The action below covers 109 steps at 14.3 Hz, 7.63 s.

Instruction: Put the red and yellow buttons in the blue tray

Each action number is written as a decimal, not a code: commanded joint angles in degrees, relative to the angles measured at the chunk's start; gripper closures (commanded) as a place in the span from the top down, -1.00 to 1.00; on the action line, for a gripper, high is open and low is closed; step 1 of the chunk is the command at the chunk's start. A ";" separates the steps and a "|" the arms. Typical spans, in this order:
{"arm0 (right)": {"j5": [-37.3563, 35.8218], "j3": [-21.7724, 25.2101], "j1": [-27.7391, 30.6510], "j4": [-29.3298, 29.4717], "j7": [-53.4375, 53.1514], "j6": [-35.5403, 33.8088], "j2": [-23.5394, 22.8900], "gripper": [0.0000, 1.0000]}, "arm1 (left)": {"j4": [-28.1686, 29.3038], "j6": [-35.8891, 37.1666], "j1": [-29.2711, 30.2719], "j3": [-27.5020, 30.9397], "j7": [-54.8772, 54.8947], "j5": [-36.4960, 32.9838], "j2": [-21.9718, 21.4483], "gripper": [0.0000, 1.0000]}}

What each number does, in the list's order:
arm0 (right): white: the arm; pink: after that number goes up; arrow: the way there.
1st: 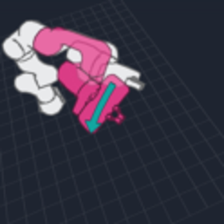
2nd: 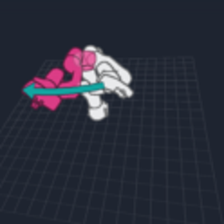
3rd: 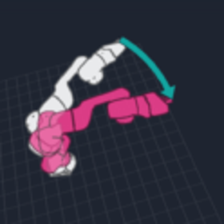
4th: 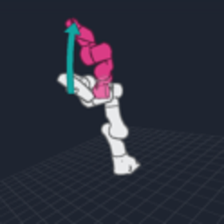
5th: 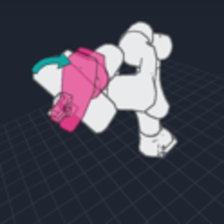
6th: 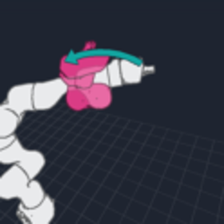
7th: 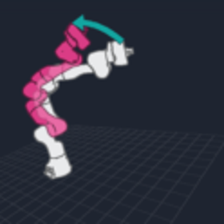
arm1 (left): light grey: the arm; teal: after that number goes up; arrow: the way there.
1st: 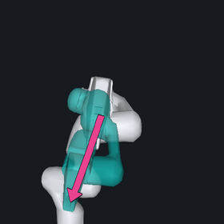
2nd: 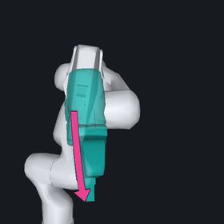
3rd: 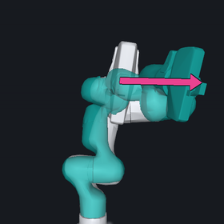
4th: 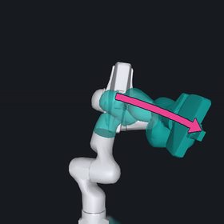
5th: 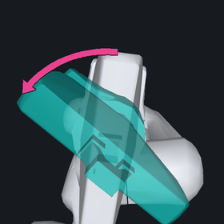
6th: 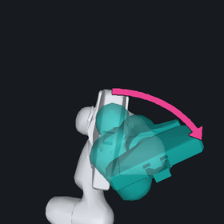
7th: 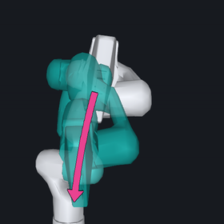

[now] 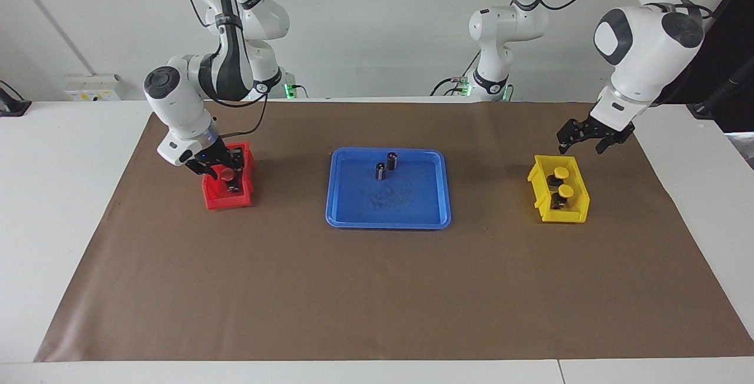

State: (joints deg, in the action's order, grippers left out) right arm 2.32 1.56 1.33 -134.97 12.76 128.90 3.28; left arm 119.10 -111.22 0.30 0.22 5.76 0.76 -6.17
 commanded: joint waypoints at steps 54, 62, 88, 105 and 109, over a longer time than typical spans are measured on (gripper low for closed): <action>-1.36 -0.59 -16.13 18.46 -25.10 -15.96 -1.38 0.99 | -8.51 0.83 -23.75 -1.18 -34.31 0.03 7.99 -0.97; -1.01 -0.51 -0.19 4.20 -3.27 -14.47 6.38 0.93 | -19.93 -3.57 -34.13 -1.18 -47.59 0.21 20.92 -0.97; -1.01 -0.51 2.01 -7.67 3.50 -4.45 8.84 0.21 | -22.42 -9.02 -37.83 -1.10 -53.84 0.04 29.02 0.57; -1.01 -0.51 1.83 -8.82 4.38 -3.13 9.20 -0.54 | -19.53 10.93 -12.37 -0.30 -18.63 -0.58 11.20 1.00; -1.18 -0.51 1.39 -2.79 4.03 -8.02 7.28 -0.62 | -14.08 7.70 -3.76 -0.30 -5.90 -0.58 7.58 1.00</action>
State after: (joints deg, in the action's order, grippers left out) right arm 1.08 1.50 2.12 -141.73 15.80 124.33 10.83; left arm 100.77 -100.67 -7.18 0.46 -5.93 0.68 3.66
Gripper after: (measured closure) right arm 0.581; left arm 0.000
